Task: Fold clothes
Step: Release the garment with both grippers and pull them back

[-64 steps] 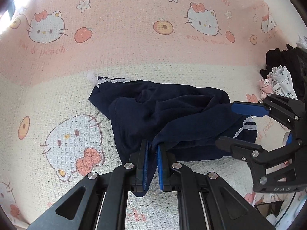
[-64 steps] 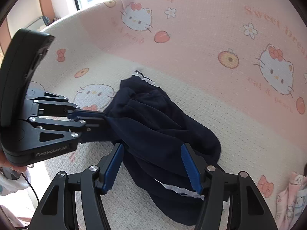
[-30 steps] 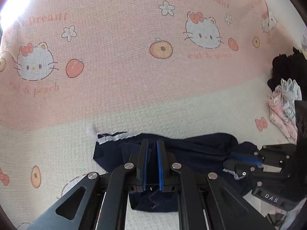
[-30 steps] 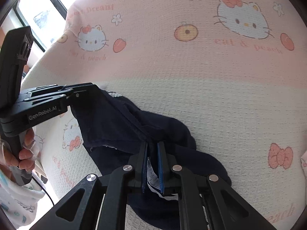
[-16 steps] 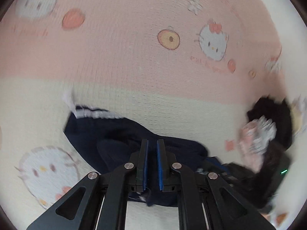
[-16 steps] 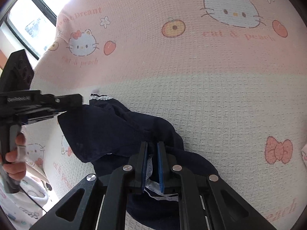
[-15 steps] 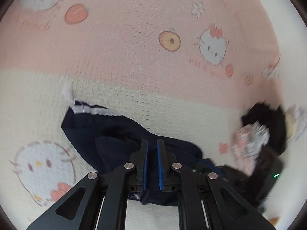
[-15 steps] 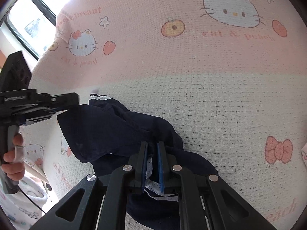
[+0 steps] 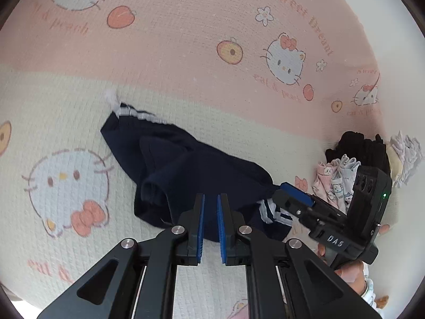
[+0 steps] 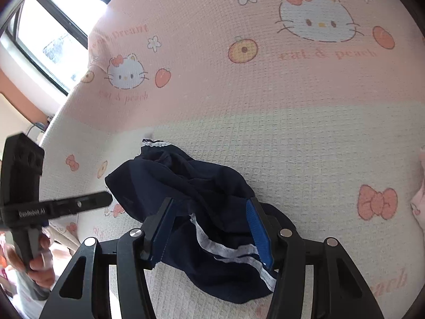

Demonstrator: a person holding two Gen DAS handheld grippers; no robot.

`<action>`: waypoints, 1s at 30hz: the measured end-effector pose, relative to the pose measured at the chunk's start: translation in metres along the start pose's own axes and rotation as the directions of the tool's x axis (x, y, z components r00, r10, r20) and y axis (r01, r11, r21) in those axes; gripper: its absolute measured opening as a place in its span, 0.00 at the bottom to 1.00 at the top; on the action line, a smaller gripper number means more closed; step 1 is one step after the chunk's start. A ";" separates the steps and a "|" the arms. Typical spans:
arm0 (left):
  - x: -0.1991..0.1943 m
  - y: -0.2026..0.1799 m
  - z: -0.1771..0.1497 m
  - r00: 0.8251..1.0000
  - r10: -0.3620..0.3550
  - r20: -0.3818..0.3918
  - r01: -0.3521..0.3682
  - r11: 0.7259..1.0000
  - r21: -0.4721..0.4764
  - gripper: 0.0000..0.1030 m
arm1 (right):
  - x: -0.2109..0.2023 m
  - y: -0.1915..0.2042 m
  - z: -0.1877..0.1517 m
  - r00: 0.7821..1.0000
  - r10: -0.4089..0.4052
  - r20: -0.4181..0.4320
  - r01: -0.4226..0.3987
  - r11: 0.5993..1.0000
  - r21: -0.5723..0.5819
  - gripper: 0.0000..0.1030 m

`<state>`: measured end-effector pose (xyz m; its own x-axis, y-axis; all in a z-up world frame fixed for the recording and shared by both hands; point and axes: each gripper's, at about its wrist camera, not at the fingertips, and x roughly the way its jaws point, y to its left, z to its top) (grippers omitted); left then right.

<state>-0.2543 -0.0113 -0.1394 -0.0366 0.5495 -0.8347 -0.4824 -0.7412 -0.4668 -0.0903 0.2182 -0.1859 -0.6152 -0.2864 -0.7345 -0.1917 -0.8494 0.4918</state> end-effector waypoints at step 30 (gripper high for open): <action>0.021 0.025 -0.034 0.989 -0.023 0.146 0.055 0.974 -0.219 0.84 | -0.021 -0.043 -0.032 0.994 -0.026 -0.107 0.041 0.989 0.139 0.53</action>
<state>-0.2369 -0.0314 -0.1783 -0.1528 0.6167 -0.7722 -0.2802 -0.7764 -0.5645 -0.0449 0.2465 -0.2068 -0.5246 -0.3102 -0.7928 -0.3209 -0.7905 0.5216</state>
